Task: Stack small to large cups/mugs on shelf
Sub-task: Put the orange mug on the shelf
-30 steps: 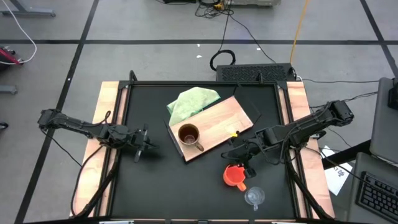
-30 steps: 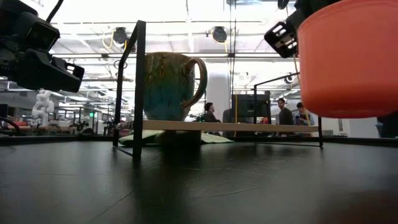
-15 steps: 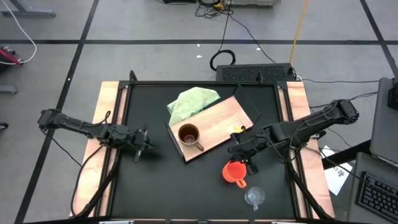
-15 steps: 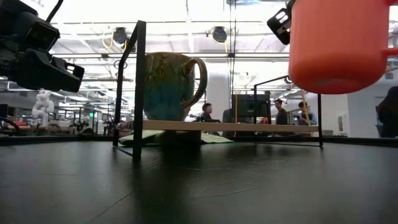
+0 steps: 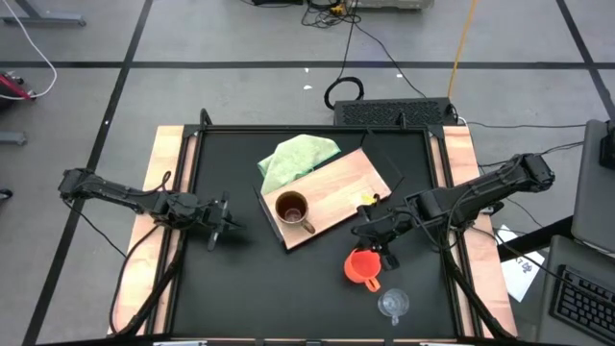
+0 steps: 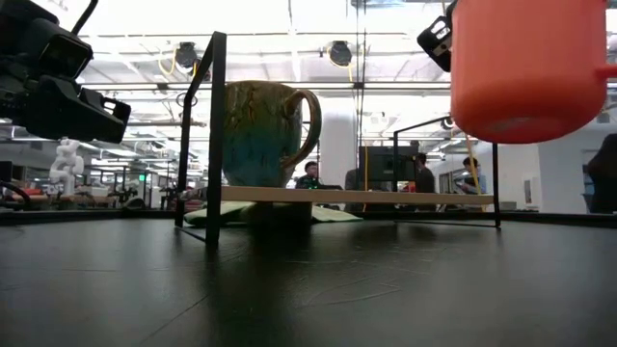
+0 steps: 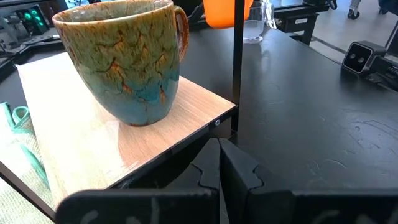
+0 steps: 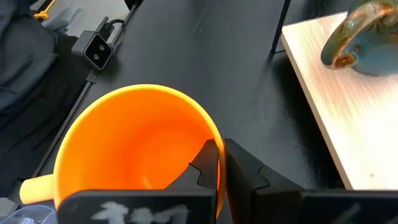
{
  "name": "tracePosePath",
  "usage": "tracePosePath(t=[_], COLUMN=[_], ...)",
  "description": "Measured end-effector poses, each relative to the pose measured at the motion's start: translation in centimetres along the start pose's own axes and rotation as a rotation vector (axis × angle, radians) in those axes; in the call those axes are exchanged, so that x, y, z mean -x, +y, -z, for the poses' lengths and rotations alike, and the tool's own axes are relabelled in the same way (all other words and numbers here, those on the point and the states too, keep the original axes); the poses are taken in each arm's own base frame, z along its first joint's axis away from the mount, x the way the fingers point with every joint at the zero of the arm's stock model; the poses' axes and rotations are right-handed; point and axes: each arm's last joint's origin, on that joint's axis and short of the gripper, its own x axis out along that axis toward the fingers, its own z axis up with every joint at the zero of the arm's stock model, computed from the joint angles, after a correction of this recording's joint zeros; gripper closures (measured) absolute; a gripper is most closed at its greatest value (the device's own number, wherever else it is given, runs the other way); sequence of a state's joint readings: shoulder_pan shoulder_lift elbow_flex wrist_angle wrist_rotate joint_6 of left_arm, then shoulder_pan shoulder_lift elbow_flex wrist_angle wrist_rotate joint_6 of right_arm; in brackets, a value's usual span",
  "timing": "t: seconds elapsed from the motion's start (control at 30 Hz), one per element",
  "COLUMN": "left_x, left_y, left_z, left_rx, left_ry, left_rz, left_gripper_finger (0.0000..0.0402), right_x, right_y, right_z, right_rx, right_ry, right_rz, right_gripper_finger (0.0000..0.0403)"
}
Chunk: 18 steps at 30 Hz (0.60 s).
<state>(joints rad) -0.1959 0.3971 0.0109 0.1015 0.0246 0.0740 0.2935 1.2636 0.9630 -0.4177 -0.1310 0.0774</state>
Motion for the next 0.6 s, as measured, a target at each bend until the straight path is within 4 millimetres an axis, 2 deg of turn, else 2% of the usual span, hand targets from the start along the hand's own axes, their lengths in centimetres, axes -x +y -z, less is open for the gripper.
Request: tracePosePath(t=[0.2,0.6], left_x=[0.0,0.0], left_y=[0.0,0.0], left_z=[0.0,0.0], left_rx=[-0.002,-0.005], left_ry=[0.000,0.000], left_rz=[0.000,0.000], left_gripper_finger=[0.0396,0.0396], right_x=[0.9,5.0], right_y=[0.2,0.5], right_z=[-0.5,-0.3], right_rx=[0.005,0.050], right_ry=[-0.011,-0.152], right_rz=[-0.001,0.051], right_gripper_finger=[0.0402,0.0401])
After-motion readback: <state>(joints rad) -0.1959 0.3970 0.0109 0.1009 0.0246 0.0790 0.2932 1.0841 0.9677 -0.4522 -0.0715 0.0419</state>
